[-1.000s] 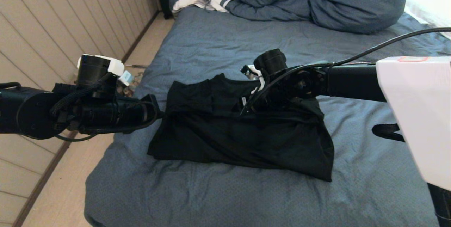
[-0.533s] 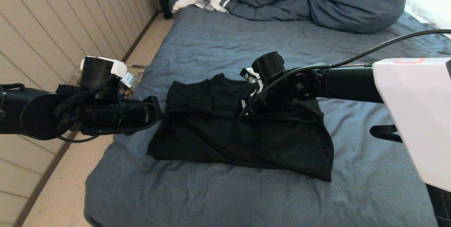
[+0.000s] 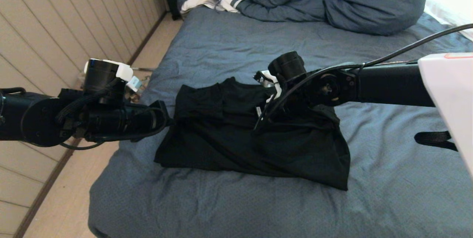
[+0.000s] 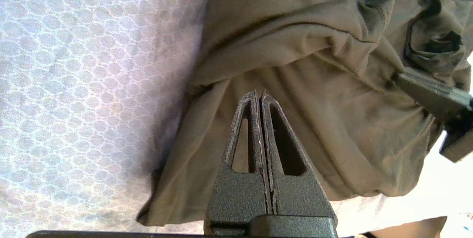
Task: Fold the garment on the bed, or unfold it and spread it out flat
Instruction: Fold the black T-shirt
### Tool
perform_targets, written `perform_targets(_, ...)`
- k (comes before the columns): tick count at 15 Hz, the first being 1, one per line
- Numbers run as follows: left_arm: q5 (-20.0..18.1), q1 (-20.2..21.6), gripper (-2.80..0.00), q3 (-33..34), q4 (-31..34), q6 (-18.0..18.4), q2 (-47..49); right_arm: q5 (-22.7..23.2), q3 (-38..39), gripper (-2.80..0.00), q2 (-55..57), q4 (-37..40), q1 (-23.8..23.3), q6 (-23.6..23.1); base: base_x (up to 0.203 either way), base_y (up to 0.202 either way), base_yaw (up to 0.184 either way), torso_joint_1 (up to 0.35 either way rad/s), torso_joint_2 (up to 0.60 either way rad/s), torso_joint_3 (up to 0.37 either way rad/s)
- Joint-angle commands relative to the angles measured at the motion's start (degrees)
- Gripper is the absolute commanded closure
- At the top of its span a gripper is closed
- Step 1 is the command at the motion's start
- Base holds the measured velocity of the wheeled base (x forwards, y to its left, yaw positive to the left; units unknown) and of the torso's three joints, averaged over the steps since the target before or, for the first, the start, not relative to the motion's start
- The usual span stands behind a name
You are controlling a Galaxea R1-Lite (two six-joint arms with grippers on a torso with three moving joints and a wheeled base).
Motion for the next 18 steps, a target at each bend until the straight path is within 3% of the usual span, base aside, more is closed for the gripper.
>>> perform_targets(1, -0.1, 0.0, 0.00, 0.2, -0.1, -0.2, -0.4, 0.0, 3.2, 0.00, -4.2, 0.0, 0.2, 0.0, 0.000, 0.000, 0.000, 0.000, 0.00, 0.000)
perform_targets(8, -0.1, 0.1, 0.00, 0.3, -0.1, -0.8, -1.1, 0.6, 14.5, 0.00, -18.5, 0.1, 1.7, 0.5, 0.000, 0.000, 0.000, 0.000, 0.00, 0.000)
perform_targets(18, -0.1, 0.0, 0.00, 0.3, 0.0, -1.0, -2.6, 0.6, 30.4, 0.00, -29.6, 0.0, 9.5, 0.0, 0.000, 0.000, 0.000, 0.000, 0.00, 0.000)
